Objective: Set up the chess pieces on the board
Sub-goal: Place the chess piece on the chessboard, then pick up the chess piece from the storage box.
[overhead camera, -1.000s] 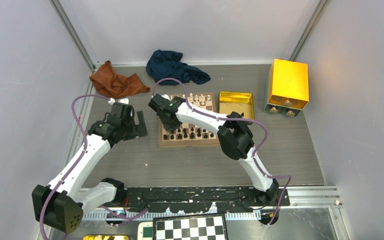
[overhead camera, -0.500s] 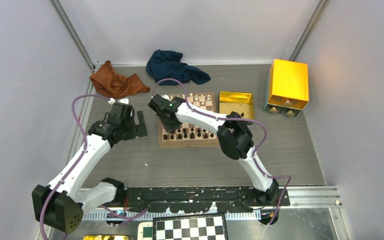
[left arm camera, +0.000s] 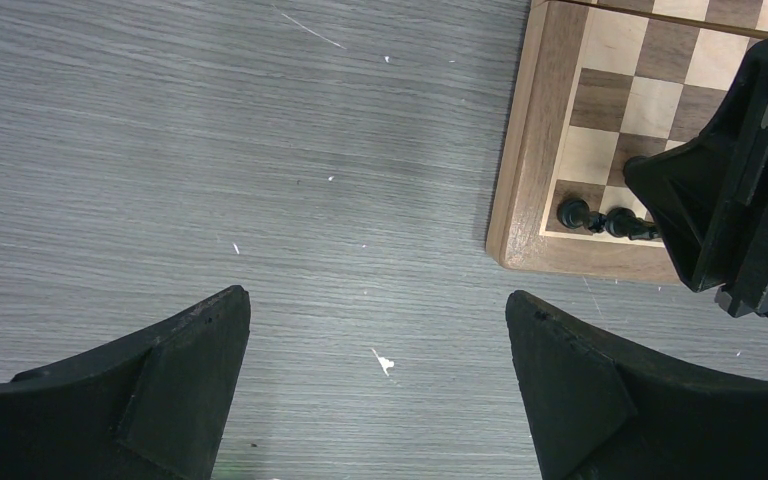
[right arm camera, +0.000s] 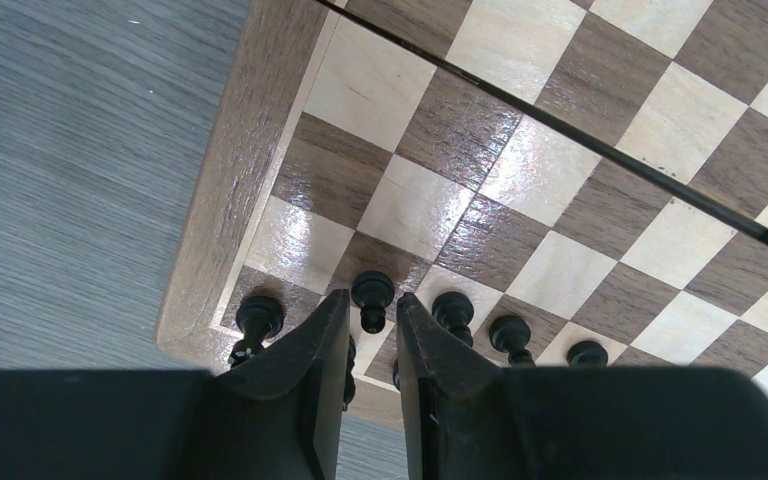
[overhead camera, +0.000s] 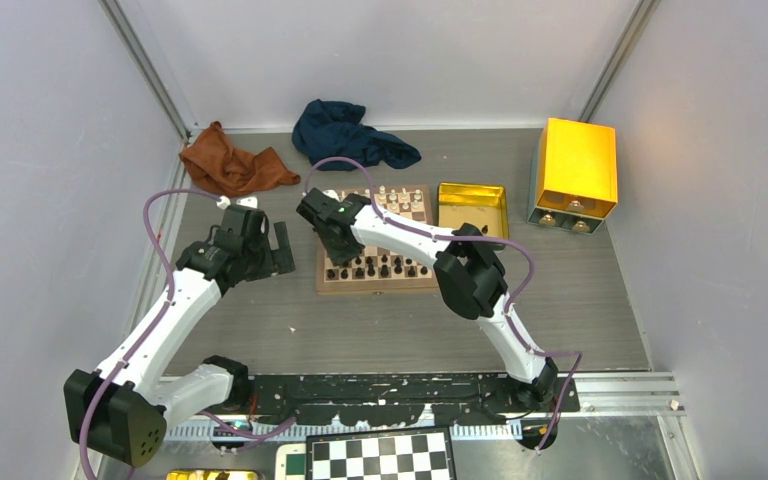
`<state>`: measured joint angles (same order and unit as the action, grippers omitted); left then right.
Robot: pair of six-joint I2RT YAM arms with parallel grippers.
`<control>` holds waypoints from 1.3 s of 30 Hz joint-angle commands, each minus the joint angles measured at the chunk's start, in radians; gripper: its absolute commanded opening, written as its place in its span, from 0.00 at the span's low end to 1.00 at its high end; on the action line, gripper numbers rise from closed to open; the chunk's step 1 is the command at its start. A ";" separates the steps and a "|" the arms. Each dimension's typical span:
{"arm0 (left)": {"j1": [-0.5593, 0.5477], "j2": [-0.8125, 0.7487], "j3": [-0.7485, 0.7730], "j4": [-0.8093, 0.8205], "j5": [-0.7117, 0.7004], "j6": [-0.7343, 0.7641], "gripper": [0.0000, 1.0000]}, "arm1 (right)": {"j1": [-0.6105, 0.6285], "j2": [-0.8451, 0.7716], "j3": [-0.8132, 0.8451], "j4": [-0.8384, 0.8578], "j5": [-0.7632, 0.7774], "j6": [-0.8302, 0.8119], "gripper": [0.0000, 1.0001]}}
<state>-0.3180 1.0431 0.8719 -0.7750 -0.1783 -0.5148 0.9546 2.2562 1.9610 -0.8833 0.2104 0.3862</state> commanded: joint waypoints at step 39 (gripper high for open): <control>0.008 0.042 0.040 0.013 0.002 0.012 1.00 | -0.627 -0.458 -0.502 0.181 0.189 0.091 0.54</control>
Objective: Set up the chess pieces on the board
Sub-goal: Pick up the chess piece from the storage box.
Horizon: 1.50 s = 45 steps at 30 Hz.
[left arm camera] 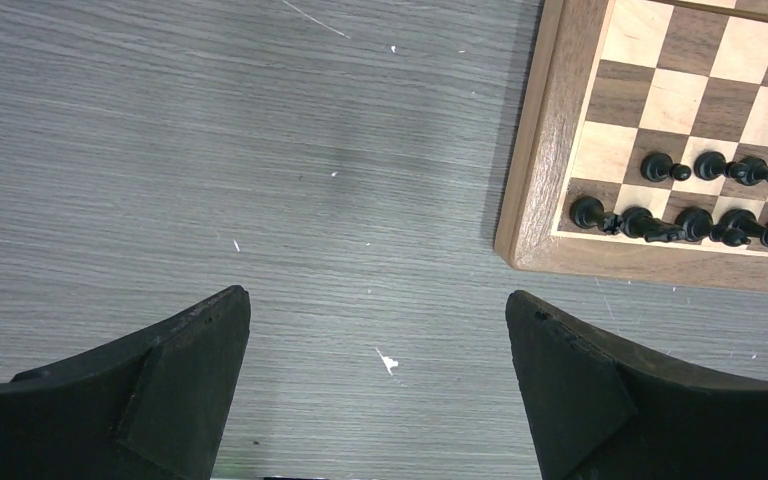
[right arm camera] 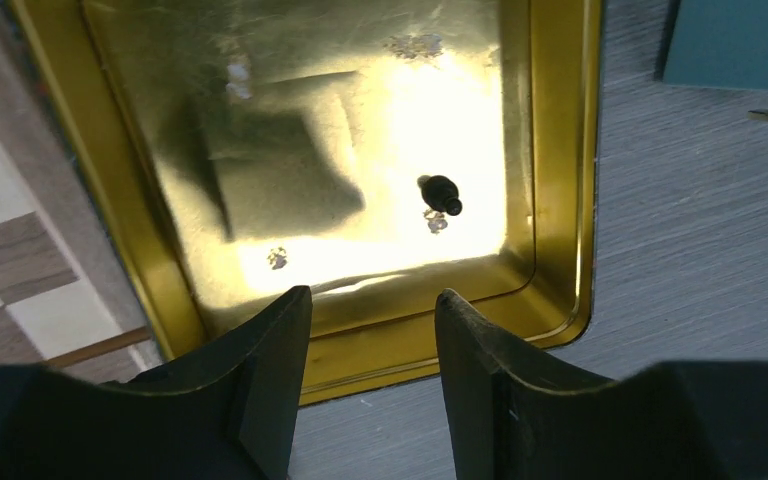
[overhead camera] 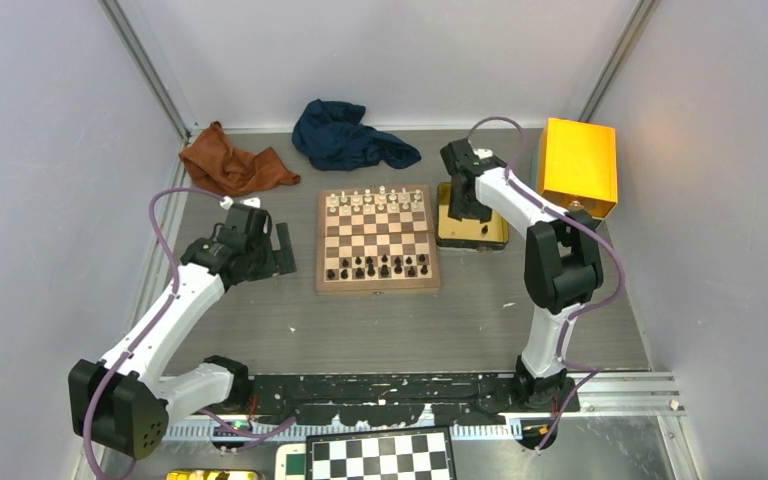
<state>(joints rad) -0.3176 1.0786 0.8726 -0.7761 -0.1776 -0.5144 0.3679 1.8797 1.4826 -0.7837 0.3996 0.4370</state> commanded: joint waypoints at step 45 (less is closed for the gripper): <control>0.007 0.074 0.091 -0.003 -0.018 0.019 1.00 | -0.199 0.047 -0.106 0.216 -0.100 0.055 0.40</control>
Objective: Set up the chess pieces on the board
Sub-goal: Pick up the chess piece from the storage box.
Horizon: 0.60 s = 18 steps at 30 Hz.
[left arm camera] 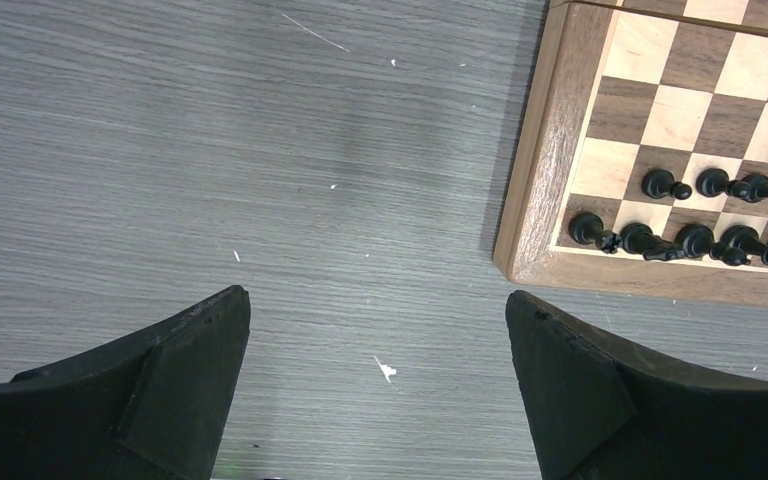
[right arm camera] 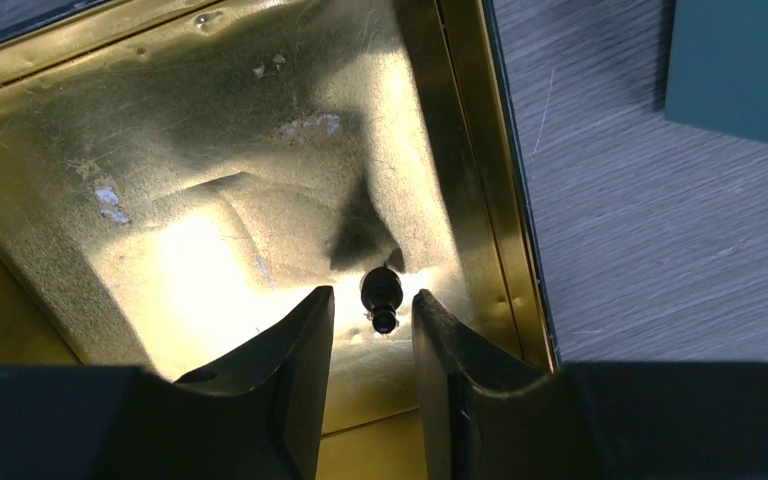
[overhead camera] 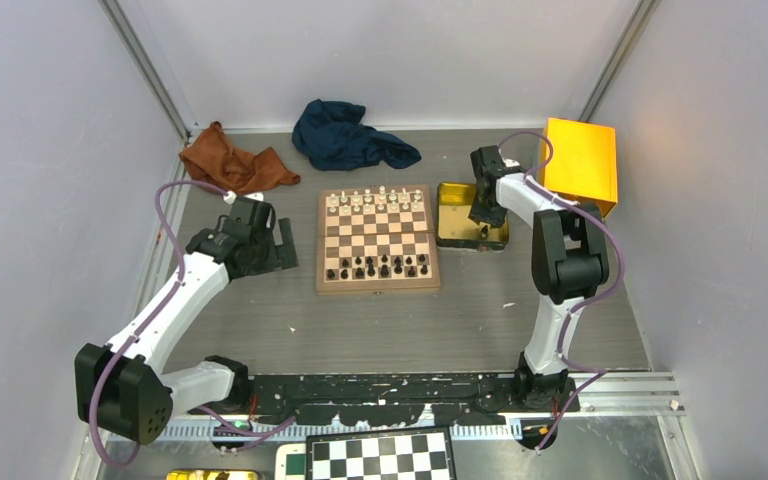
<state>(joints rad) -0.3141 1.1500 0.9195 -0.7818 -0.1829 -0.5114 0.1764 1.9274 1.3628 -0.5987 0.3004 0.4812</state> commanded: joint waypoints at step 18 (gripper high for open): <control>0.004 0.014 0.051 0.006 -0.011 0.020 1.00 | -0.008 -0.025 0.027 0.016 -0.010 0.011 0.07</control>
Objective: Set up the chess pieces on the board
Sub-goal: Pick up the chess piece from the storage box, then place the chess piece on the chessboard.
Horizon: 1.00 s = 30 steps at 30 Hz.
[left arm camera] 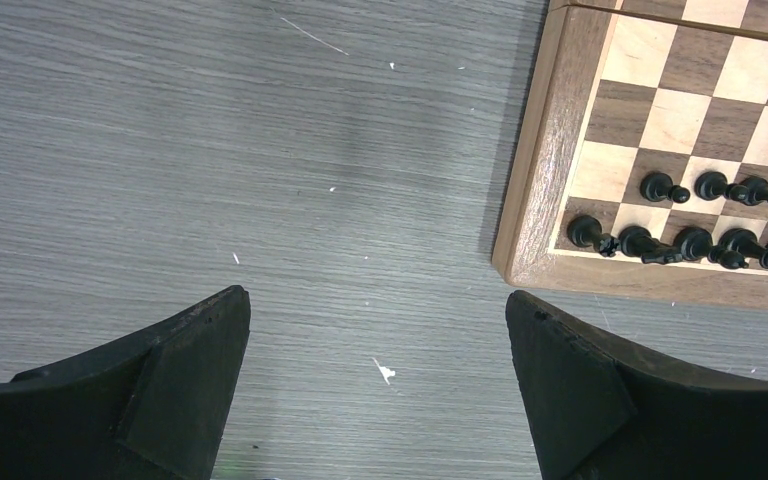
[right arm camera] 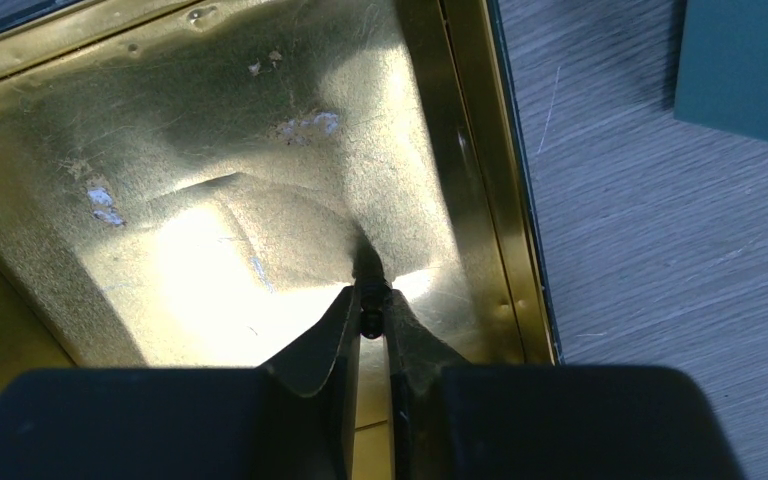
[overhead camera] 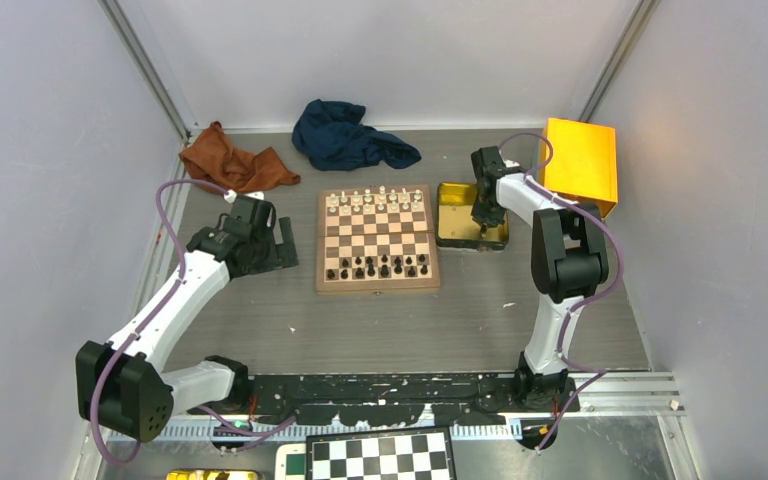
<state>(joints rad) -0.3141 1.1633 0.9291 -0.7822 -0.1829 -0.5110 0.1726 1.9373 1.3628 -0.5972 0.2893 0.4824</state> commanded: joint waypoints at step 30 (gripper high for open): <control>0.018 -0.110 0.027 0.002 0.001 0.019 1.00 | 0.554 0.066 0.571 -0.247 -0.017 -0.036 0.01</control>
<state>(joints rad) -0.3046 1.0882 0.9314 -0.7834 -0.1902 -0.4931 0.6556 1.9469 1.8446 -0.8001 0.2749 0.4622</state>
